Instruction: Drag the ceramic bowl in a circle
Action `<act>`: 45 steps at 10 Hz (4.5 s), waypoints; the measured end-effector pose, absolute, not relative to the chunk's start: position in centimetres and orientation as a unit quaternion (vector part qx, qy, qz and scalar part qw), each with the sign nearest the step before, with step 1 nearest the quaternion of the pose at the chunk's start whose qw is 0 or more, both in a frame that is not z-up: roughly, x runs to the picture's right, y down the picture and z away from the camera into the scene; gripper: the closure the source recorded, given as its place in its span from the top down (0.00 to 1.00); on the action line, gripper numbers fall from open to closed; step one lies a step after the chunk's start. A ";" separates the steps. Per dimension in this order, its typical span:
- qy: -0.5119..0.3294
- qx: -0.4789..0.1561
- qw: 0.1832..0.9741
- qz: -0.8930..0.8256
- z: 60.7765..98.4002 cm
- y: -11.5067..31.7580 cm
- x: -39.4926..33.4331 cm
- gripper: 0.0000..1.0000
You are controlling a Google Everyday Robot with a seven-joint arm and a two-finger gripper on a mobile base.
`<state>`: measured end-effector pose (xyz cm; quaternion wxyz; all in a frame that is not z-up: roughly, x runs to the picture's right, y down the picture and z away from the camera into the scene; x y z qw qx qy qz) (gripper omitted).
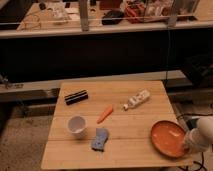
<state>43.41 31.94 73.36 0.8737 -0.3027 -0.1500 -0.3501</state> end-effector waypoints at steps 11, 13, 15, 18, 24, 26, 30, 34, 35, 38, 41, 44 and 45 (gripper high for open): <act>-0.201 -0.226 0.826 -0.475 77.1 27.0 24.7 0.00; -0.207 -0.236 0.811 -0.493 76.4 28.6 23.2 0.00; -0.209 -0.245 0.805 -0.499 75.8 29.5 23.2 0.00; -0.199 -0.264 0.797 -0.506 74.1 30.2 27.8 0.11; -0.189 -0.297 0.786 -0.508 71.8 31.1 33.5 0.70; -0.189 -0.297 0.786 -0.508 71.8 31.1 33.4 0.80; -0.189 -0.297 0.786 -0.508 71.8 31.1 33.5 0.80; -0.189 -0.297 0.786 -0.509 71.8 31.0 33.4 0.80; -0.189 -0.297 0.786 -0.509 71.8 31.0 33.4 0.80; -0.189 -0.297 0.786 -0.509 71.8 31.0 33.4 0.80; -0.189 -0.297 0.786 -0.508 71.8 31.1 33.4 0.80; -0.189 -0.297 0.786 -0.508 71.8 31.1 33.4 0.80; -0.189 -0.297 0.786 -0.508 71.8 31.1 33.4 0.80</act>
